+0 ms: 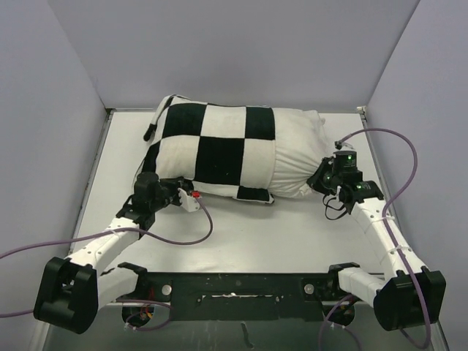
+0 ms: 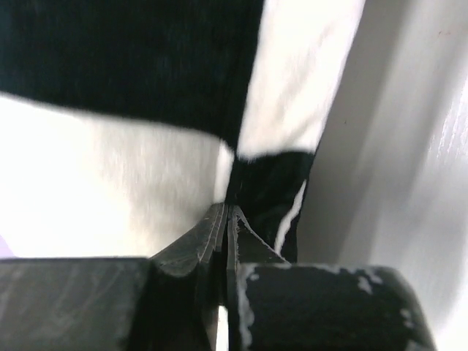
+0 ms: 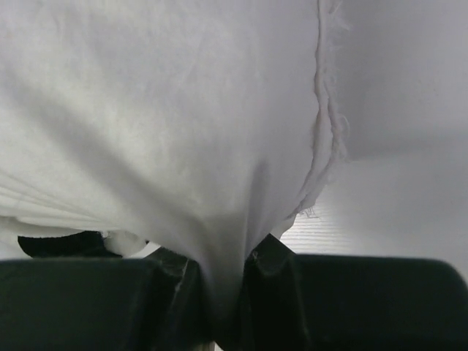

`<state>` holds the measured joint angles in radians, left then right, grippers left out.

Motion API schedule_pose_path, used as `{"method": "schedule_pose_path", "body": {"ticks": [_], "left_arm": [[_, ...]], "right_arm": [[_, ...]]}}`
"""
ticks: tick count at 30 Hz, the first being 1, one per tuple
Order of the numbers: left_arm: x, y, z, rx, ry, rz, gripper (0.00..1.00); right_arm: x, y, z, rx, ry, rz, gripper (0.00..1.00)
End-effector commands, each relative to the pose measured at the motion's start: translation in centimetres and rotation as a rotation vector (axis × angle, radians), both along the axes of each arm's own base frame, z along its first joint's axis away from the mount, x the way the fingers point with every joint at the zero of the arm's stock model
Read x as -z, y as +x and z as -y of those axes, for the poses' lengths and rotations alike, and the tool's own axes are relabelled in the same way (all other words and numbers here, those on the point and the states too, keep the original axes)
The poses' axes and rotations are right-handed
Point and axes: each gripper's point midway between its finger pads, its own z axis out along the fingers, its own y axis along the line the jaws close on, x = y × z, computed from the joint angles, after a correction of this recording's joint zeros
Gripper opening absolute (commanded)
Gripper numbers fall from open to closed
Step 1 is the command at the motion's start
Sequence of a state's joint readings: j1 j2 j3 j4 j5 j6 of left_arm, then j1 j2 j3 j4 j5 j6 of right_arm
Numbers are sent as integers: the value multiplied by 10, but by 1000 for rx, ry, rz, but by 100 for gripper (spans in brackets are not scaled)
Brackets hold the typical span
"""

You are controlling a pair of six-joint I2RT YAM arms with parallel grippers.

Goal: Remove the pillowcase from the pillow
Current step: Remove the pillow from the pillowcase.

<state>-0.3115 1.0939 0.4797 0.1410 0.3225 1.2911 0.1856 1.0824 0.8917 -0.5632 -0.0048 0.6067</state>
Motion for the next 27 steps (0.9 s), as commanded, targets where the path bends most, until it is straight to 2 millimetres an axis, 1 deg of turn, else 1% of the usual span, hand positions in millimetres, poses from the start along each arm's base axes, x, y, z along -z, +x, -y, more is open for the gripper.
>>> {"method": "schedule_pose_path", "body": {"ticks": [1,2,3,4,5,6,7,8,9,11,13,15,17,21,23,24,25,26,27], "left_arm": [[-21,10,-26,-77,12,77,0],[-20,7,-27,-82,7,57,0],[-20,2,-26,-76,1,27,0],[-21,-8,-20,-40,-14,-11,0],[-20,-21,-10,11,-31,-52,14],[-19,-35,1,69,-38,-85,50],[-17,-46,12,114,-31,-93,73],[-16,-54,22,145,-17,-76,82],[-15,-61,34,180,-4,-50,85],[-15,-70,53,240,9,3,88],[-18,-71,69,287,4,60,88],[-19,-65,80,320,2,128,88],[-18,-55,88,343,9,196,88],[-19,-25,96,360,25,369,86],[-26,-7,100,341,20,462,86],[-35,2,103,328,7,516,86],[-33,10,105,321,4,536,86],[-47,15,107,312,-15,601,85],[-50,20,111,313,-27,641,85]], "right_arm": [[-8,5,31,73,23,48,0],[-10,5,24,46,45,56,0],[-12,5,13,7,64,62,0],[-14,5,3,-23,59,63,0],[-14,2,-6,-49,38,57,0],[-17,2,-13,-64,12,58,0],[-16,0,-19,-74,3,50,0],[-16,0,-22,-78,8,43,0],[-17,-1,-25,-78,21,39,0],[-20,-1,-26,-81,32,47,0],[-25,-1,-27,-85,40,59,0],[-29,-3,-27,-86,42,65,0],[-33,-4,-26,-89,42,76,0],[-37,-7,-26,-100,47,90,0],[-38,-8,-28,-111,57,90,0],[-38,-9,-30,-118,64,88,0],[-39,-10,-31,-126,70,88,0],[-39,-11,-32,-134,76,87,0],[-38,-12,-34,-142,81,84,0]]}}
